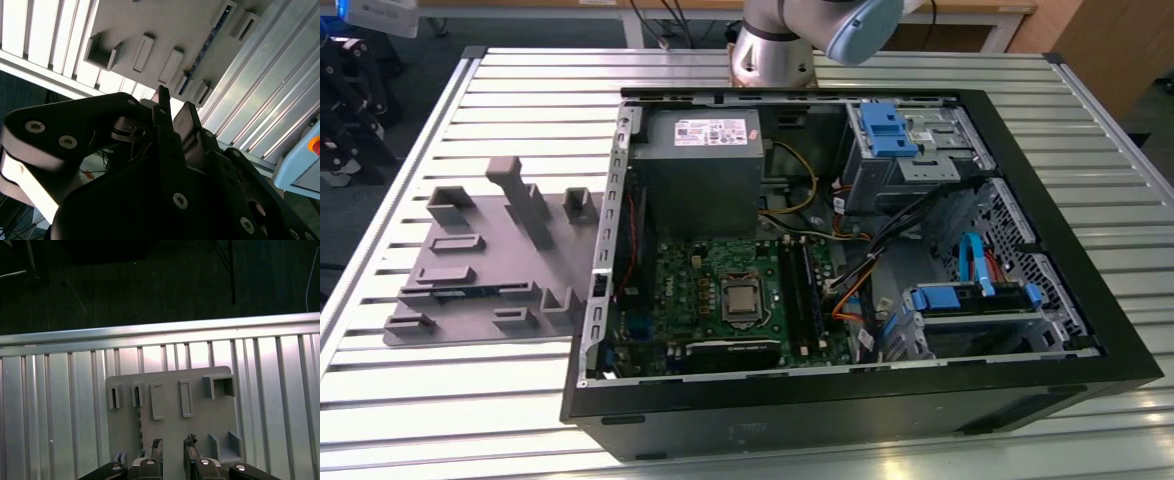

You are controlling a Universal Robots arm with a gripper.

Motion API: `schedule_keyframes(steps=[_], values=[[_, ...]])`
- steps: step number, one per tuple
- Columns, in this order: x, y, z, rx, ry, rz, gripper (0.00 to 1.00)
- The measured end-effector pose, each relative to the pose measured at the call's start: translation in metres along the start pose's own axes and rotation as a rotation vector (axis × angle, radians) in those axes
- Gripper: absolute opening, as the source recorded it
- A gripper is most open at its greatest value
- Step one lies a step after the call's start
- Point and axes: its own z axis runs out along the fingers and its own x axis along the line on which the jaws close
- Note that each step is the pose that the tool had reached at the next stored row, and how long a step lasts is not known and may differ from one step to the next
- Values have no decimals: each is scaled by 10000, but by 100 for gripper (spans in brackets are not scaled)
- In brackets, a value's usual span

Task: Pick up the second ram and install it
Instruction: 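Pick up the second ram and move it above second insertion slot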

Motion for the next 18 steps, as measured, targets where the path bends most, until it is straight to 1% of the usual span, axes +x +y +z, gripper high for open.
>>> schedule_keyframes(steps=[1, 3, 9, 13, 18], values=[[0, 0, 1, 0, 0, 0, 31], [1, -3, 66, 0, 0, 0, 31], [2, -3, 75, 0, 0, 0, 31], [2, -4, 103, 0, 0, 0, 31], [3, -4, 113, 0, 0, 2, 31]])
